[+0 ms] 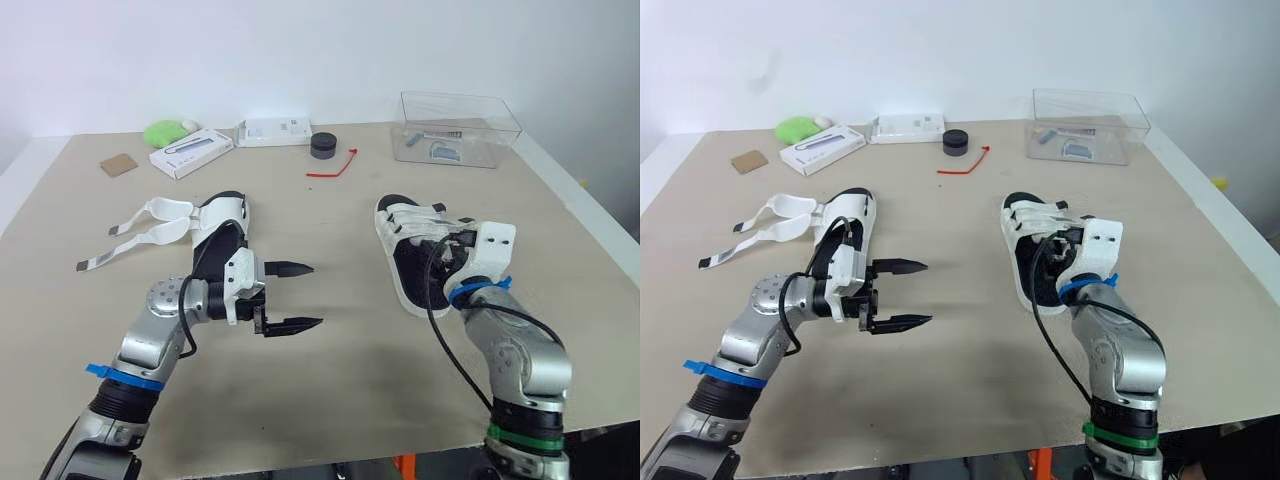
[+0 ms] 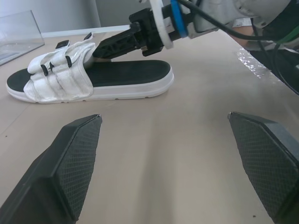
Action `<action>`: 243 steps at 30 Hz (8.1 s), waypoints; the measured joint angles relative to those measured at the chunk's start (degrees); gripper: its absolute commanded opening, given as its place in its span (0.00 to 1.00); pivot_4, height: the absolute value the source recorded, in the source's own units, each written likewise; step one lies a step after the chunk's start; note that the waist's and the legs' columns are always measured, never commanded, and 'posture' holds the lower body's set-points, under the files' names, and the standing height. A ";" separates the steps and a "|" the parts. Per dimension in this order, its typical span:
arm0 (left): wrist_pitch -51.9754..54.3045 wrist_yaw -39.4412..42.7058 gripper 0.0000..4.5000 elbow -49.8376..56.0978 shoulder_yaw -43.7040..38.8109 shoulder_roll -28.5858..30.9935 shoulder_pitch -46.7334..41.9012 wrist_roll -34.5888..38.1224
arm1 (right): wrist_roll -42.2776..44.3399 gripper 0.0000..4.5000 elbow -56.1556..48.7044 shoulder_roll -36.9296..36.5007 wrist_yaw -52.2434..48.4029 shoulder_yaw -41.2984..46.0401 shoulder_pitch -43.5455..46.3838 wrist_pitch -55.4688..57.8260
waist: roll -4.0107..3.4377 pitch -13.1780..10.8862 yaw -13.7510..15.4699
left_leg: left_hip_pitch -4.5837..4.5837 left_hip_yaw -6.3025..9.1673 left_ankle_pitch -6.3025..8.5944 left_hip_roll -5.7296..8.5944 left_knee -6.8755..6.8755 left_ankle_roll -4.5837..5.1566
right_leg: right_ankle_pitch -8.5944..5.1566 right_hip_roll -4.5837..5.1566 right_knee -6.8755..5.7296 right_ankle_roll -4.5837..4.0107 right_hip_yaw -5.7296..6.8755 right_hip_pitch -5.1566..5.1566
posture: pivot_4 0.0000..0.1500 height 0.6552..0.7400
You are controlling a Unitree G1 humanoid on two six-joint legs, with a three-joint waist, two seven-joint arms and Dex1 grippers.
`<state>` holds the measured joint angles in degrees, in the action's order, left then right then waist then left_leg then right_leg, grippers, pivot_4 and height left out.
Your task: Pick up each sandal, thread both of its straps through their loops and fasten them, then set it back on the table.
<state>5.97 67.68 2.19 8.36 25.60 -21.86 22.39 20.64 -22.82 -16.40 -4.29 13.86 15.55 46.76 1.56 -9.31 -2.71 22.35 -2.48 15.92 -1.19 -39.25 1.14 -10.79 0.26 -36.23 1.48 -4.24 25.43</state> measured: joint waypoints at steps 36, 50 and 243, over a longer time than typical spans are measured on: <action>33.01 -61.20 1.00 18.81 -8.45 -18.22 6.72 -18.39 | -0.18 1.00 41.02 -9.86 -75.35 -23.69 28.33 -43.09 | 0.43 -0.15 1.47 | -0.07 0.19 0.04 -0.01 -0.15 -0.14 | 0.42 0.09 0.03 -0.44 0.24 -0.17 | 1.00 1.00; 34.67 -60.37 1.00 4.63 -9.40 -17.83 -3.95 -16.88 | 3.82 1.00 44.40 -6.80 -69.69 -19.80 32.41 -29.72 | 0.42 -0.15 1.41 | -0.08 0.21 -0.03 0.01 -0.16 -0.24 | 0.46 0.09 -0.04 -0.48 0.24 -0.16 | 1.00 1.00; 47.89 -4.78 1.00 -58.44 -16.09 0.34 -35.07 4.85 | -9.72 0.02 21.77 -16.78 -65.23 -34.03 15.63 -28.55 | 0.56 -0.17 0.16 | -0.18 0.47 0.06 -0.14 -0.40 -0.44 | -0.34 -0.39 -0.91 -0.86 0.65 -0.05 | 1.00 1.00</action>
<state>53.86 62.90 -56.25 -7.74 25.94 -56.93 27.24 10.92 -1.05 -33.18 -69.52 -20.18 31.18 18.21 2.12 -9.48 -2.55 22.17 -2.01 15.98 -1.33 -39.65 0.70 -11.12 -0.12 -37.14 0.62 -3.59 25.38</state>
